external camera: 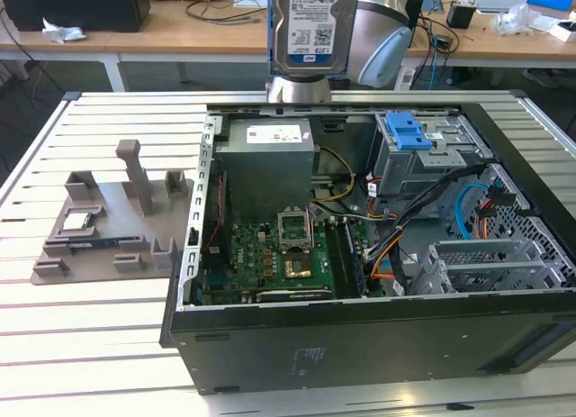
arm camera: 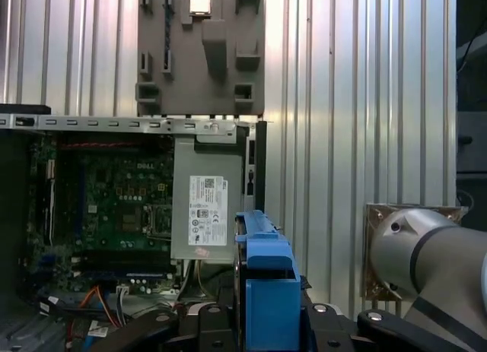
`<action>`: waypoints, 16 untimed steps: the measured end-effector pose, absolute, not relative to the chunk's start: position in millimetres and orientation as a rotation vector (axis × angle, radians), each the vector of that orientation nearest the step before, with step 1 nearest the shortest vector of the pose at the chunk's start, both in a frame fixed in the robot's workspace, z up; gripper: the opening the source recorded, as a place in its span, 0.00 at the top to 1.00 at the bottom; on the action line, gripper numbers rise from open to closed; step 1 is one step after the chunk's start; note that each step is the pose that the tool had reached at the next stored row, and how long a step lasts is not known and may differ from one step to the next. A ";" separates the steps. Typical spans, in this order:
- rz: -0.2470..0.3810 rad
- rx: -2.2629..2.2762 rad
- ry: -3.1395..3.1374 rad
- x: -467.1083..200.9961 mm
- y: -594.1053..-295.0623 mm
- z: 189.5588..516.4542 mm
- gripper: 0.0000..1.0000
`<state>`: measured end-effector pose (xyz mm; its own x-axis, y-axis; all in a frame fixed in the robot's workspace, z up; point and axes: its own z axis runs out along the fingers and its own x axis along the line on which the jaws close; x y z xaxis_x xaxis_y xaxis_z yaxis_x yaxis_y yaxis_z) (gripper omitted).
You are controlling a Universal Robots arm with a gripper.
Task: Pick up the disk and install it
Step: 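Pick up the disk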
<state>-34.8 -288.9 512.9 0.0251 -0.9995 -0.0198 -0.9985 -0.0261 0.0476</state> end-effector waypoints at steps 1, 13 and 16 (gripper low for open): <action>-0.074 2.234 -2.178 -28.5 -288.9 512.9 0.63; -0.076 2.234 -2.178 16.3 -288.9 512.8 0.63; -0.076 2.234 -2.177 16.4 -290.3 512.9 0.63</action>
